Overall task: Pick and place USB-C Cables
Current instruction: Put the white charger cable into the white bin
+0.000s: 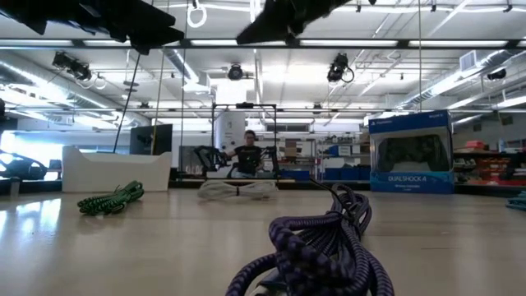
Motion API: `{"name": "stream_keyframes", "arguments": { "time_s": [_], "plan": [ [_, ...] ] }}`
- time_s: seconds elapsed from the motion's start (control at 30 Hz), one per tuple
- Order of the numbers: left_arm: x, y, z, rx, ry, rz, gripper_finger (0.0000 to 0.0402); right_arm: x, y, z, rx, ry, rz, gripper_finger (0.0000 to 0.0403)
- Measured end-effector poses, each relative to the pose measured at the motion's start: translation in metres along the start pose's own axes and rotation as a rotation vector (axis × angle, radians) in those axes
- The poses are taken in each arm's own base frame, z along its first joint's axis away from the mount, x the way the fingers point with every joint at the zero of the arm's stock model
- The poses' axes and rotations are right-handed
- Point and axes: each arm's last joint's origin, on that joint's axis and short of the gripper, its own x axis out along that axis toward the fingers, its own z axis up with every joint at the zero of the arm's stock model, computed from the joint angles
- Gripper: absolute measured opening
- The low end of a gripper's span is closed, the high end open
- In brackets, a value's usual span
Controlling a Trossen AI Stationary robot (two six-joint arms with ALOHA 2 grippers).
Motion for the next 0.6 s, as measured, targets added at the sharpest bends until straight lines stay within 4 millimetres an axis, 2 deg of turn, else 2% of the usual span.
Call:
{"name": "stream_keyframes", "arguments": {
  "time_s": [0.13,0.33,0.47,0.6],
  "plan": [
    [0.0,0.0,0.0,-0.001,-0.002,0.0,0.0271,0.008,-0.006,-0.02,0.058,0.141,0.047,0.0033],
    [0.0,0.0,0.0,-0.001,-0.005,0.001,0.0272,0.053,0.01,-0.072,0.122,0.349,0.168,0.0145],
    [0.0,0.0,0.0,0.0,0.004,-0.001,0.0272,0.078,0.018,-0.093,0.13,0.386,0.156,0.0205],
    [0.0,0.0,-0.003,0.001,0.028,-0.003,0.0272,0.093,0.023,-0.106,0.165,0.395,0.183,0.0232]
  ]
}}
